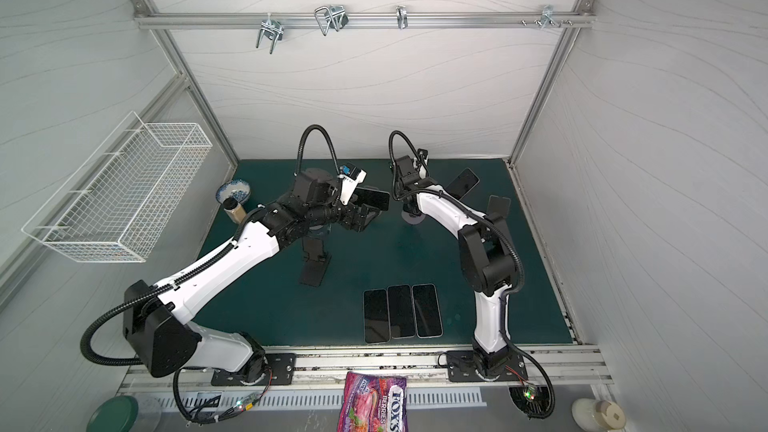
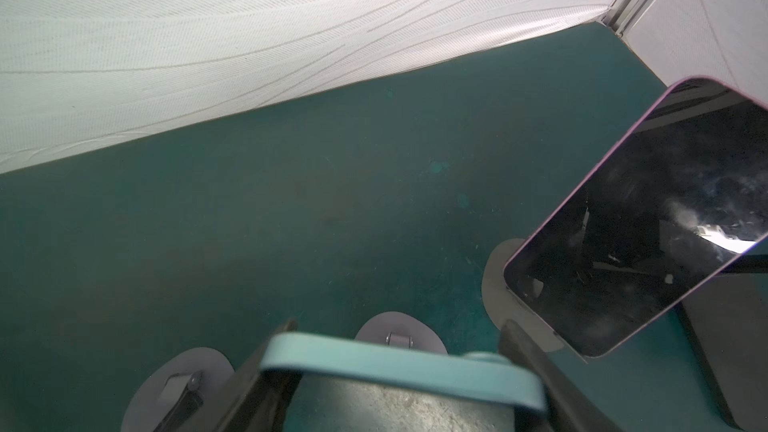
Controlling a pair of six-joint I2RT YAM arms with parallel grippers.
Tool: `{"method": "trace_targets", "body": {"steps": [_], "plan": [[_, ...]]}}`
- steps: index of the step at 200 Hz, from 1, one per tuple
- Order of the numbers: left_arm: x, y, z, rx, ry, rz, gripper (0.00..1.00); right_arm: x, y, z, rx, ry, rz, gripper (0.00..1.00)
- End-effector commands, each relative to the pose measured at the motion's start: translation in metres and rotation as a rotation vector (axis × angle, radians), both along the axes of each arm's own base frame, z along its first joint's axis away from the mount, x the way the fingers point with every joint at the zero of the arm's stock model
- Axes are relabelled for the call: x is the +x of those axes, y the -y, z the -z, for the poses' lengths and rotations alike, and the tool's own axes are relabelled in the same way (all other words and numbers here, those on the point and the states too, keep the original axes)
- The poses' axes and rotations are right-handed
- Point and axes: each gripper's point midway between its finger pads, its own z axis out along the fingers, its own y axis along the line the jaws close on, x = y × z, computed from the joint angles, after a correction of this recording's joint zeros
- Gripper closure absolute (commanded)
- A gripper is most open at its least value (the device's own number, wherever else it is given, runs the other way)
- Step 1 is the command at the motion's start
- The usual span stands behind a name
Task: Remove the phone from the phone stand
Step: 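Lift the teal phone up off the lilac stand with the right gripper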
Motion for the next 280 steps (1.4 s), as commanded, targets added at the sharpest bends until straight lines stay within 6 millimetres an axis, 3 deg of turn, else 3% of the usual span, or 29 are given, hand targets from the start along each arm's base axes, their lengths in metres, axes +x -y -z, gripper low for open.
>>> {"method": "trace_targets", "body": {"steps": [1,89,169,239,280], "plan": [[0.007,0.006,-0.013,-0.017,0.046,0.004,0.10,0.001,0.004,-0.032,0.021,0.070,-0.004,0.34],[0.007,0.006,-0.011,-0.015,0.040,0.002,0.10,0.000,0.008,-0.057,0.004,0.113,-0.033,0.36],[0.009,0.008,-0.007,-0.014,0.026,0.003,0.10,-0.012,0.013,-0.090,0.019,0.149,-0.068,0.38],[0.008,0.010,-0.007,-0.021,0.017,0.009,0.10,-0.035,0.019,-0.115,0.019,0.139,-0.130,0.39],[0.007,0.010,-0.007,-0.023,0.015,0.011,0.10,-0.055,0.022,-0.117,0.022,0.100,-0.180,0.42]]}}
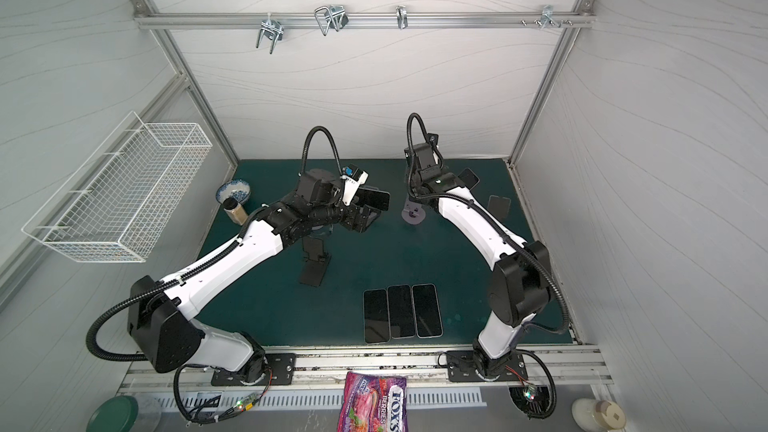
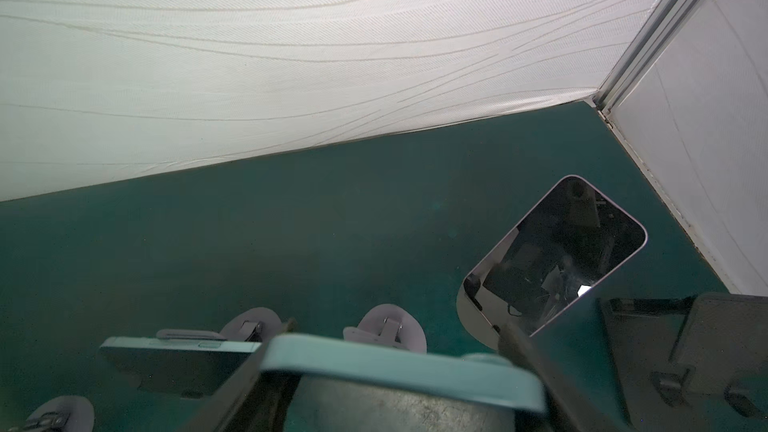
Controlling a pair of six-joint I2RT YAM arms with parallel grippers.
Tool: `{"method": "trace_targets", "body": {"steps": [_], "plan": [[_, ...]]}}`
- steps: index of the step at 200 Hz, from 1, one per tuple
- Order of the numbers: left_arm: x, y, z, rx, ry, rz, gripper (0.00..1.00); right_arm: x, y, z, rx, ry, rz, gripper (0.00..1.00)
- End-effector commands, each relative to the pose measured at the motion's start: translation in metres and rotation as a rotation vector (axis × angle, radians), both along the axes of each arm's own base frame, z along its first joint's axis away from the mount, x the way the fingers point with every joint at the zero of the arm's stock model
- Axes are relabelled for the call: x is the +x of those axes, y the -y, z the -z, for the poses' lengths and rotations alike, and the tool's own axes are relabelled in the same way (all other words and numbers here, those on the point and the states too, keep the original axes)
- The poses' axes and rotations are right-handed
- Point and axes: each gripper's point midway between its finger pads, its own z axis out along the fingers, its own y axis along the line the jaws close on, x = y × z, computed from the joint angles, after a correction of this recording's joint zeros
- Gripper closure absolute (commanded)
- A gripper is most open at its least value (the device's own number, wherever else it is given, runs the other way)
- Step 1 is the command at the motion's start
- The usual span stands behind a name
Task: Remove the phone from the phone stand
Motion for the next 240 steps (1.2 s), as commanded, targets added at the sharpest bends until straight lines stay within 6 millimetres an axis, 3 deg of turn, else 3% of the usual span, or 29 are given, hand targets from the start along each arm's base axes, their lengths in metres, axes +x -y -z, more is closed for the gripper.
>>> {"method": "trace_targets", "body": {"steps": [1,120,180,240], "plan": [[0.004,0.007,-0.018,-0.034,0.042,0.014,0.10,-0.015,0.006,-0.016,0.006,0.005,-0.028,0.42],[-0.002,0.013,-0.019,-0.031,0.043,0.042,0.10,-0.054,0.024,-0.003,0.095,-0.151,-0.121,0.46],[-0.008,0.015,-0.024,-0.024,0.065,0.055,0.10,-0.083,0.026,0.023,0.113,-0.307,-0.175,0.47],[-0.009,0.015,-0.025,-0.027,0.069,0.056,0.10,-0.113,0.030,0.062,0.095,-0.461,-0.195,0.47]]}}
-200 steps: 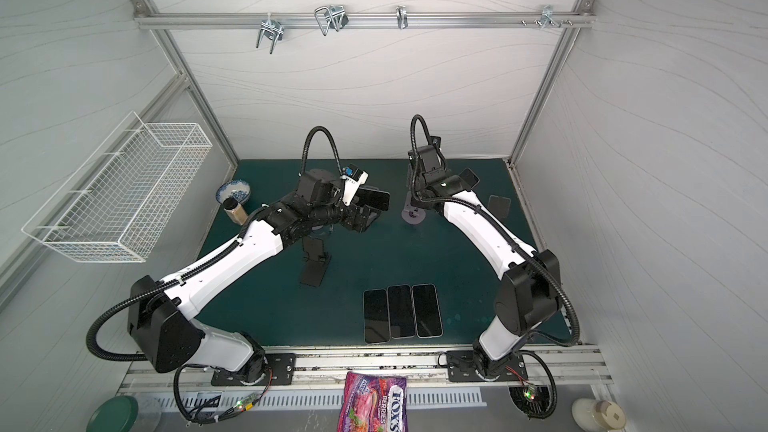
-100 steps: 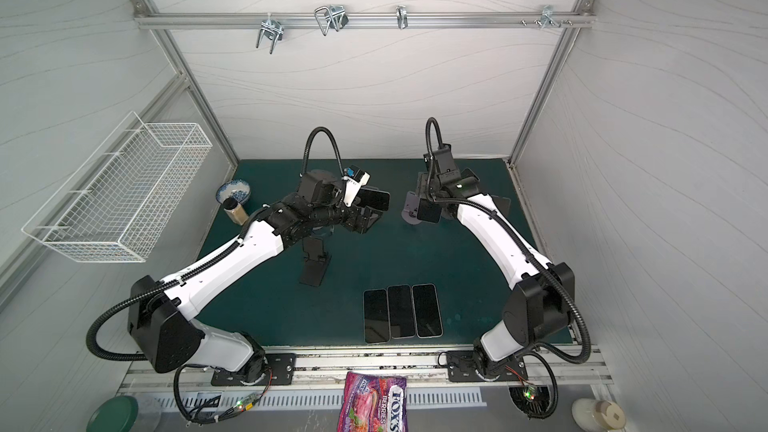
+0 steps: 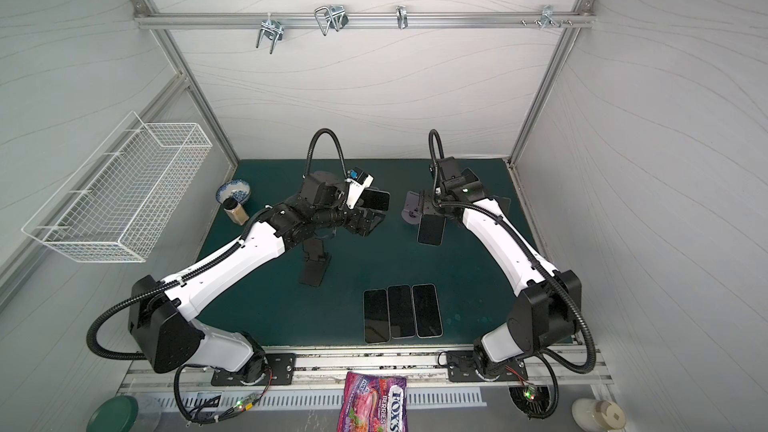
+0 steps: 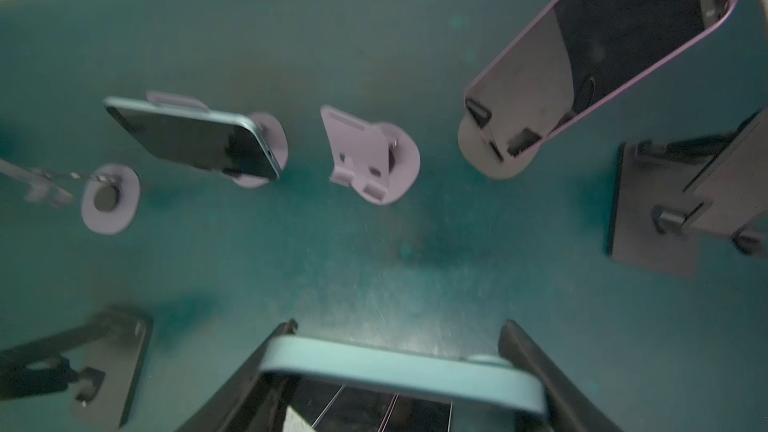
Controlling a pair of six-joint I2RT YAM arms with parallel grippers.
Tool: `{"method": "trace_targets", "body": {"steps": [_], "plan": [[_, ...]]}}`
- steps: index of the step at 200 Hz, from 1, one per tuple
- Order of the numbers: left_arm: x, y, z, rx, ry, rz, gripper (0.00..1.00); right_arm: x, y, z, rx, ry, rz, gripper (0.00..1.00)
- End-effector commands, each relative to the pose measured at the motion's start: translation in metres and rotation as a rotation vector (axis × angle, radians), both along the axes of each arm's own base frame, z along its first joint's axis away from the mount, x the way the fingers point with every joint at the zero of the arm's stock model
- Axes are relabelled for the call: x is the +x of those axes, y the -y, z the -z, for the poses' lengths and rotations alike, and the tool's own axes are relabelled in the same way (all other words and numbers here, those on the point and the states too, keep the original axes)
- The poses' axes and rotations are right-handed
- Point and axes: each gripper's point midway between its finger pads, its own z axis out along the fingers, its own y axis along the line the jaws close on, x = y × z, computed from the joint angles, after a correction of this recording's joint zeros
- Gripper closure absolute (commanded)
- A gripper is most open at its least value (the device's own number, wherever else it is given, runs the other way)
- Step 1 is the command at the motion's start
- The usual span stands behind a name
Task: Remove the phone from the phone stand
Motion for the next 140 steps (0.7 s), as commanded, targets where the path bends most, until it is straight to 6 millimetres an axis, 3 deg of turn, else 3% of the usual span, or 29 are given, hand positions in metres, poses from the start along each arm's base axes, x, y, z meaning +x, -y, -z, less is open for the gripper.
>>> {"method": "trace_targets", "body": {"steps": [1,78,140], "plan": [[0.002,0.004,-0.025,-0.029,0.067,0.015,0.10,-0.019,0.003,0.004,0.011,-0.048,-0.014,0.47],[0.002,0.003,-0.026,-0.027,0.071,0.012,0.10,-0.024,-0.002,0.047,0.009,-0.140,-0.028,0.47],[0.003,0.001,-0.025,-0.020,0.074,0.005,0.10,-0.011,-0.013,0.075,0.003,-0.211,-0.054,0.46]]}}
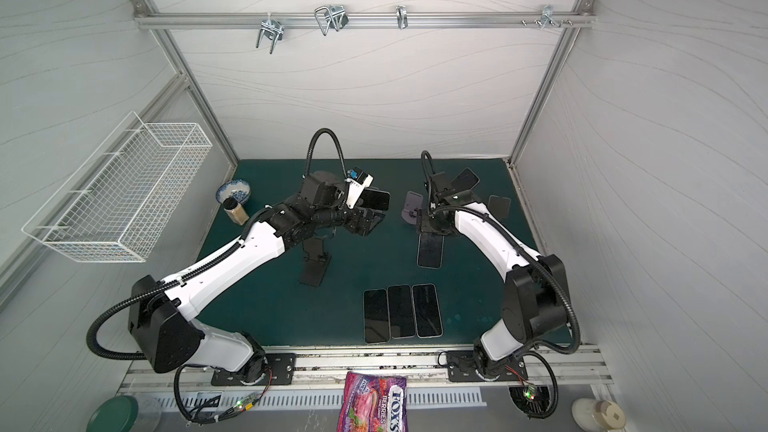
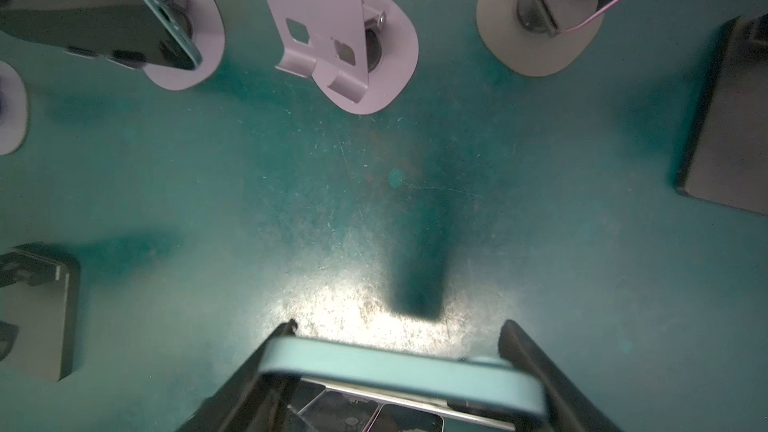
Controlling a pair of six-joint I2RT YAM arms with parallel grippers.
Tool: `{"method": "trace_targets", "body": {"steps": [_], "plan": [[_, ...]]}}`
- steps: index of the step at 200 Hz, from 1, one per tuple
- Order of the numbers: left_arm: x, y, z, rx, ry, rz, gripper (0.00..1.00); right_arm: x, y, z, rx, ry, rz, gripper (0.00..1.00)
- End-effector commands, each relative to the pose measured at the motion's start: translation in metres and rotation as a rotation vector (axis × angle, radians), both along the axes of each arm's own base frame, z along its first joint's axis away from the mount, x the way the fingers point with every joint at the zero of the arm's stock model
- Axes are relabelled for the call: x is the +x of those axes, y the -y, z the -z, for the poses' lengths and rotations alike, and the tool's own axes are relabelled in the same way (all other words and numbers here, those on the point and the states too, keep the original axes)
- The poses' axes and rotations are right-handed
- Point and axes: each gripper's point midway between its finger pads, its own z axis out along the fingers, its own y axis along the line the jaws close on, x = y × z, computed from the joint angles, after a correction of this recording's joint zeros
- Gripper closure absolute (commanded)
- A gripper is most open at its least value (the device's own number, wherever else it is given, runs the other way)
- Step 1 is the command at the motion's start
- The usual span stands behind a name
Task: Remove the phone from the phone stand
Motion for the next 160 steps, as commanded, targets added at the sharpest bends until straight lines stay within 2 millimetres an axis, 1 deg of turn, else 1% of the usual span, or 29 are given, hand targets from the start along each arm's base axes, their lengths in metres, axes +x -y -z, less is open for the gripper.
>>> {"method": "trace_targets", "body": {"steps": [1,29,50,75,93,160], "plan": [[0.002,0.002,-0.026,-0.027,0.069,0.007,0.10,0.011,-0.009,0.001,0.028,-0.002,-0.012,0.46],[0.002,0.001,-0.026,-0.022,0.074,0.006,0.10,0.012,-0.013,0.017,0.026,-0.048,-0.017,0.46],[0.002,0.001,-0.026,-0.021,0.075,0.006,0.10,0.012,-0.014,0.025,0.029,-0.067,-0.015,0.45],[0.003,0.001,-0.026,-0.021,0.075,0.005,0.10,0.011,-0.014,0.030,0.022,-0.088,-0.023,0.45],[0.003,0.001,-0.026,-0.022,0.076,0.005,0.10,0.012,-0.014,0.031,0.013,-0.088,-0.029,0.44],[0.003,0.000,-0.027,-0.016,0.082,0.000,0.10,0.008,-0.017,0.052,0.011,-0.158,-0.029,0.43]]}}
